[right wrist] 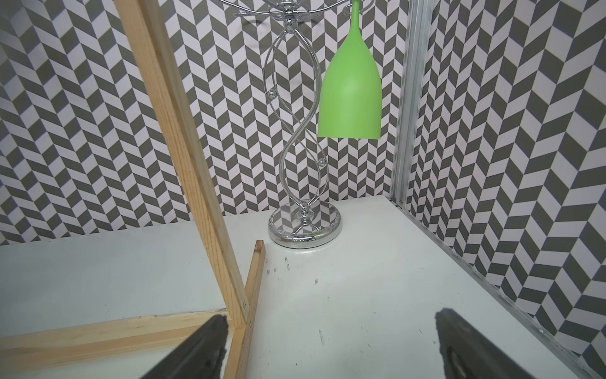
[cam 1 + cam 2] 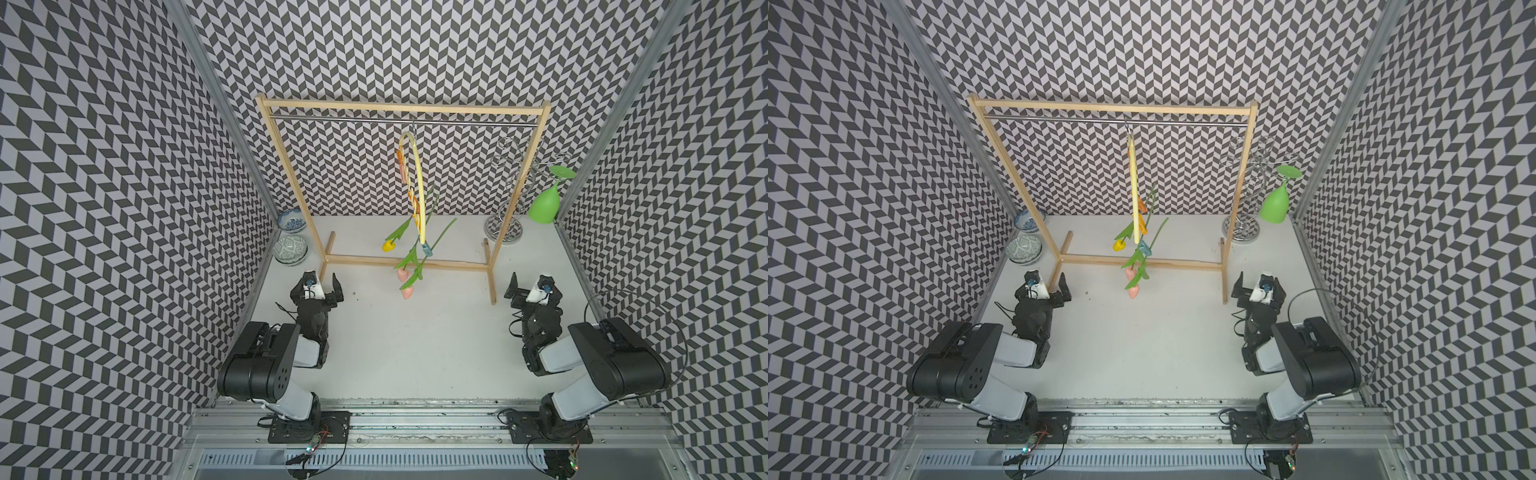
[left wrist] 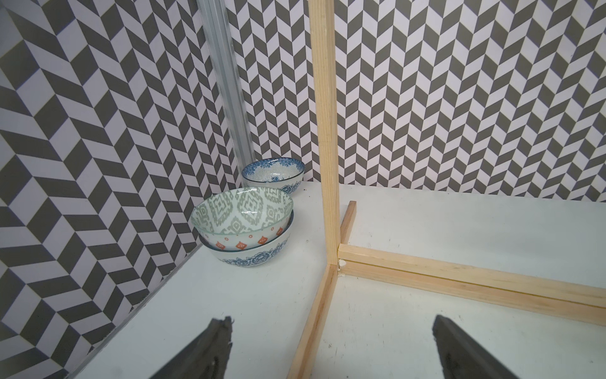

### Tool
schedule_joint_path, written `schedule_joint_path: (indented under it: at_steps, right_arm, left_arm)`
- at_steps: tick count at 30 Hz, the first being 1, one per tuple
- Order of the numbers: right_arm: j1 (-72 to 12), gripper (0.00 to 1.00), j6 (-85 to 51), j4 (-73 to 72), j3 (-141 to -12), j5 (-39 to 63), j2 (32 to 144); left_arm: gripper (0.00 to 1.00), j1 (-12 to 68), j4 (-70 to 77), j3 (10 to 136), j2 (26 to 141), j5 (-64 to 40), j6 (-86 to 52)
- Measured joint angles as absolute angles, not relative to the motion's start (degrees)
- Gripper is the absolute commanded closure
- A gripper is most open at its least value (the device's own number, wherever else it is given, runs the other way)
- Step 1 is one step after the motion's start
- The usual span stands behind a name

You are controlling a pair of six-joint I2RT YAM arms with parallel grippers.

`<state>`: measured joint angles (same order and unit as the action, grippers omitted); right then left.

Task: Dry the flowers on a clothes hanger
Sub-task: Reset both arms

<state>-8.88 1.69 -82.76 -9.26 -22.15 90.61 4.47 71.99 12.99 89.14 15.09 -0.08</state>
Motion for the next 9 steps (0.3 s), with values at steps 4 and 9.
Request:
schedule_joint_path:
  at_steps: [4,9]
  right_arm:
    - [-8.8,0.01,1.9,-82.1,-9.7,-22.0,90.7]
    - [-8.6,0.01,1.9,-81.5,-10.1,-21.3,90.7]
  left_arm:
    - [0.00,4.5,72.0,13.0,89.1,15.1,-0.1]
    - [0.00,4.5,72.0,13.0,89.1,15.1,-0.1]
